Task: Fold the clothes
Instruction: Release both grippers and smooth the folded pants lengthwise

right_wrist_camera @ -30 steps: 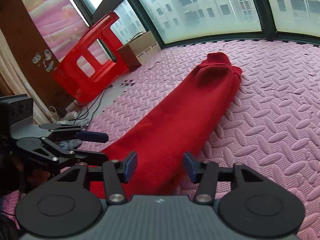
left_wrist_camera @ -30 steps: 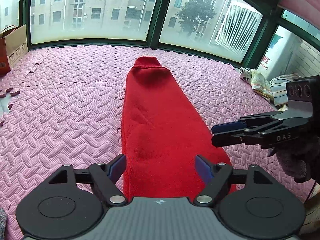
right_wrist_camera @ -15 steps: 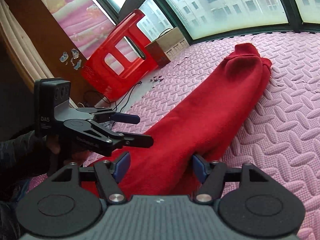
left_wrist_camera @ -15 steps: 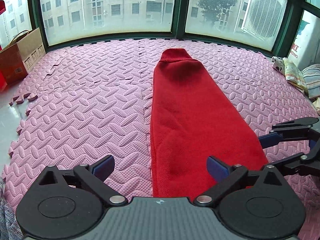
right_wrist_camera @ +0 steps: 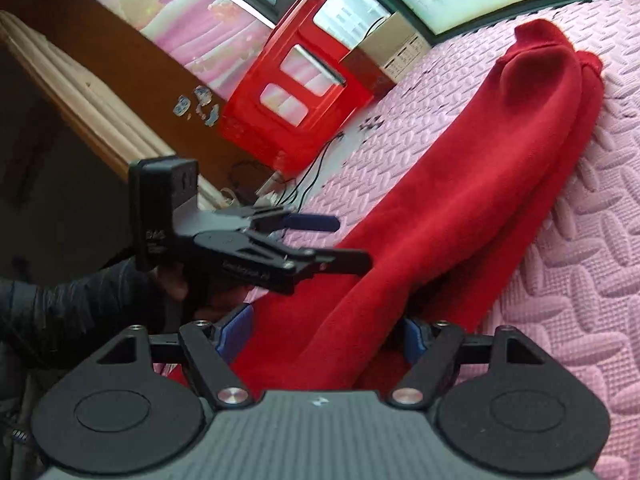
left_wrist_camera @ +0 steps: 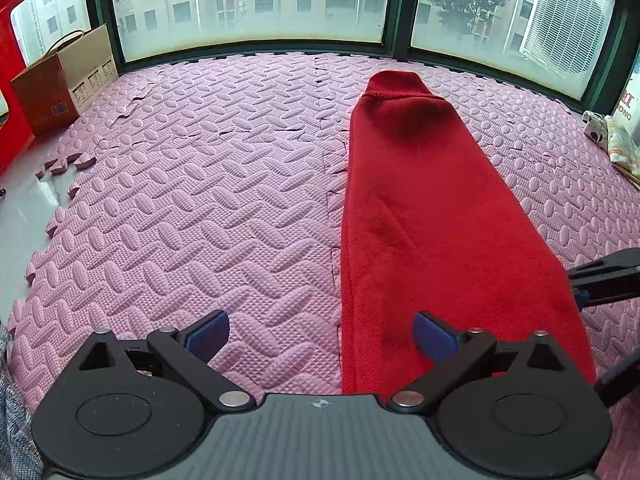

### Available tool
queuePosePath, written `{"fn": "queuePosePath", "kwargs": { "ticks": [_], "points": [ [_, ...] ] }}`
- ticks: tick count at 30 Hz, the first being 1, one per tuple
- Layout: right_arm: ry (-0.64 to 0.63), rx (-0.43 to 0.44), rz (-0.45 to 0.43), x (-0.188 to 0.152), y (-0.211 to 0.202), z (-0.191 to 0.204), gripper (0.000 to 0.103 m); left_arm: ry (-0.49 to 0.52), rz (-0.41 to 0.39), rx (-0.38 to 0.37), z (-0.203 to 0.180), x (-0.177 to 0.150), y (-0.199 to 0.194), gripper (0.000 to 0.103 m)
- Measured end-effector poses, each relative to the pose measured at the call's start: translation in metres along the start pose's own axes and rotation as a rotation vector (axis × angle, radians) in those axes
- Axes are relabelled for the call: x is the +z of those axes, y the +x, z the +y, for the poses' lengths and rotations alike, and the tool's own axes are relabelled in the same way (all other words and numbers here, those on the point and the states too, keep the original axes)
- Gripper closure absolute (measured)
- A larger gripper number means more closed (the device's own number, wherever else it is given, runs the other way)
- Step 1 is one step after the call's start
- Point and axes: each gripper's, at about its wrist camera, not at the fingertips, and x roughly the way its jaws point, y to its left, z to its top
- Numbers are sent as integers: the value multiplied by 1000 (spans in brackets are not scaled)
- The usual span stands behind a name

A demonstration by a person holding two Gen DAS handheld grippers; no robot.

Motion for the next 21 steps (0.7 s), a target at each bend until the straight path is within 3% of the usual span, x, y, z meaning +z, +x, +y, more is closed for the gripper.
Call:
{"fn": "queuePosePath", "kwargs": {
  "ticks": [3, 9, 15, 21],
  "points": [
    [-50, 9, 48, -5, -11, 6, 26, -6, 4, 8, 1, 1, 2, 1],
    [-57, 4, 19, -3, -13, 6, 26, -8, 6, 22, 0, 2, 7, 0],
    [-90, 17, 72, -9, -11, 13, 26, -9, 4, 32, -1, 3, 8, 0],
    [-143, -66, 121, -16, -37, 27, 26, -17, 0, 37, 1, 3, 8, 0]
  ]
}}
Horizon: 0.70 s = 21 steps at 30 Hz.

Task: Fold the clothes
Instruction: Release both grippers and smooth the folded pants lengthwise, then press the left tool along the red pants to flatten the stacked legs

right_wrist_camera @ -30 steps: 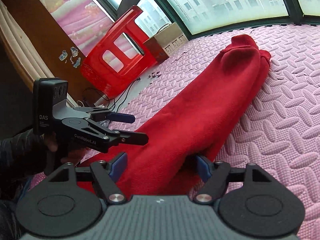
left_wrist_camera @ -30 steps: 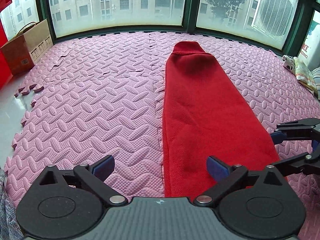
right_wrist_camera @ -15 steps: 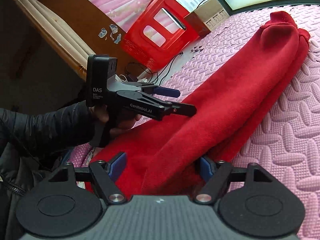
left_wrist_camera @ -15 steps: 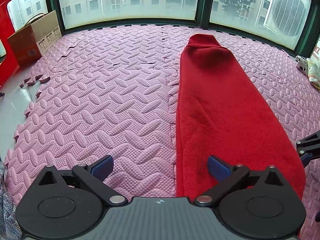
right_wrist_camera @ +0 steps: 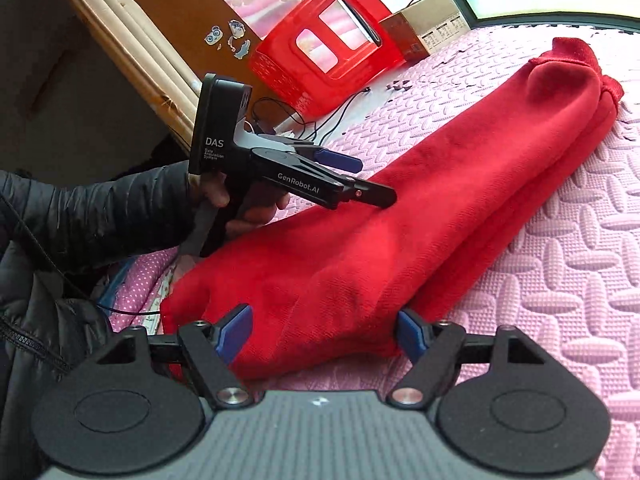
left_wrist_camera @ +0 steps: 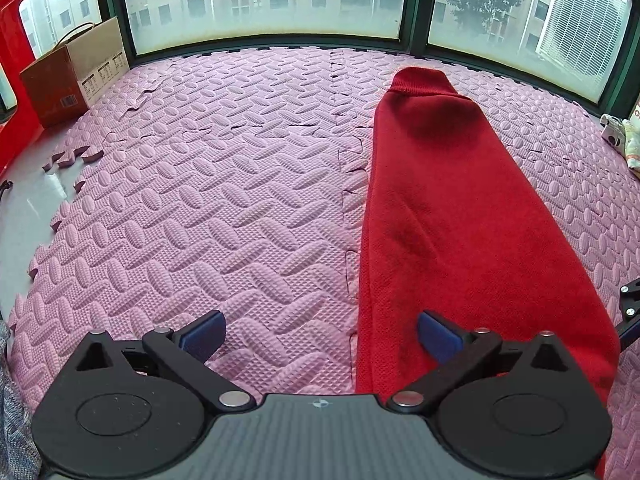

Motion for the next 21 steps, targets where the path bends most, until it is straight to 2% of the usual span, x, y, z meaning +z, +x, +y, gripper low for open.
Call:
{"fn": "queuePosePath", "kwargs": {
  "ticks": [5, 9, 13, 17, 21],
  "points": [
    [-31, -121, -6, -2, -3, 18, 27, -6, -3, 4, 2, 0, 0, 0],
    [-80, -228, -93, 7, -10, 40, 27, 25, -30, 22, -2, -2, -12, 0],
    [-137, -309, -172, 17, -4, 63, 27, 55, -68, -11, -6, -10, -34, 0],
    [-145, -390, -140, 19, 18, 71, 28, 86, -78, -53, -8, -26, -48, 0],
    [-161, -471, -71, 10, 36, 75, 31, 132, -80, -16, -6, -45, -52, 0]
  ]
}}
